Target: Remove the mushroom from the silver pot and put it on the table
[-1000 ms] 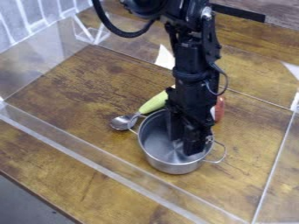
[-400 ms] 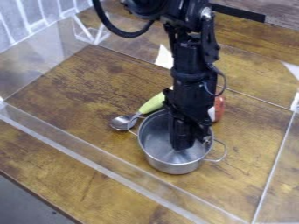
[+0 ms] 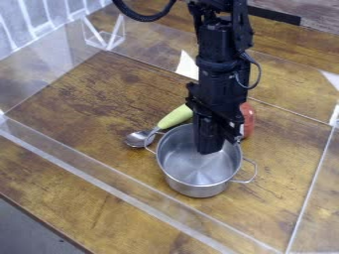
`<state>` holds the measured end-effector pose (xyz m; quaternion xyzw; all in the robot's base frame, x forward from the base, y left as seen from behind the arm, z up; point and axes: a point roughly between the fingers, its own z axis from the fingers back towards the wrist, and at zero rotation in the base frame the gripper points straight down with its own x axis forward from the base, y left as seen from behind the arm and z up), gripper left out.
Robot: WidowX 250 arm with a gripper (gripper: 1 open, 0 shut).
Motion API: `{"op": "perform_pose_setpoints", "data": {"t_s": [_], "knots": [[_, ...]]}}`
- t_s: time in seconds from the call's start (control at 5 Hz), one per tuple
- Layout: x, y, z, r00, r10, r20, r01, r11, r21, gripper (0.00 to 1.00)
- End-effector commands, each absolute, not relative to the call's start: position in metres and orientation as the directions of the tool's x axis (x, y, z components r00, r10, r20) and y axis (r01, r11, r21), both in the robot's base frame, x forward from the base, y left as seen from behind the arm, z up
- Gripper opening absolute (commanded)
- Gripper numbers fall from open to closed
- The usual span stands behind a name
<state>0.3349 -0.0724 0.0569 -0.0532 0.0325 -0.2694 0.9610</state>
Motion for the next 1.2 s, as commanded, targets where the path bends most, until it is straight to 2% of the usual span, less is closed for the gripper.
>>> {"op": "perform_pose_setpoints", "data": {"t_s": [0.0,0.4,0.6,1.0], "knots": [[0.344,-0.070,0.108,0.849,-0.524,0.060,0.527,0.849,-0.042,0.00],[0.342,-0.060,0.164,0.843,-0.530,0.090,0.526,0.848,0.066,0.00],[0.338,-0.054,0.167,0.838,-0.535,0.107,0.527,0.845,0.092,0.00],[0.330,-0.042,0.160,0.830,-0.545,0.121,0.533,0.837,0.121,0.00]]}}
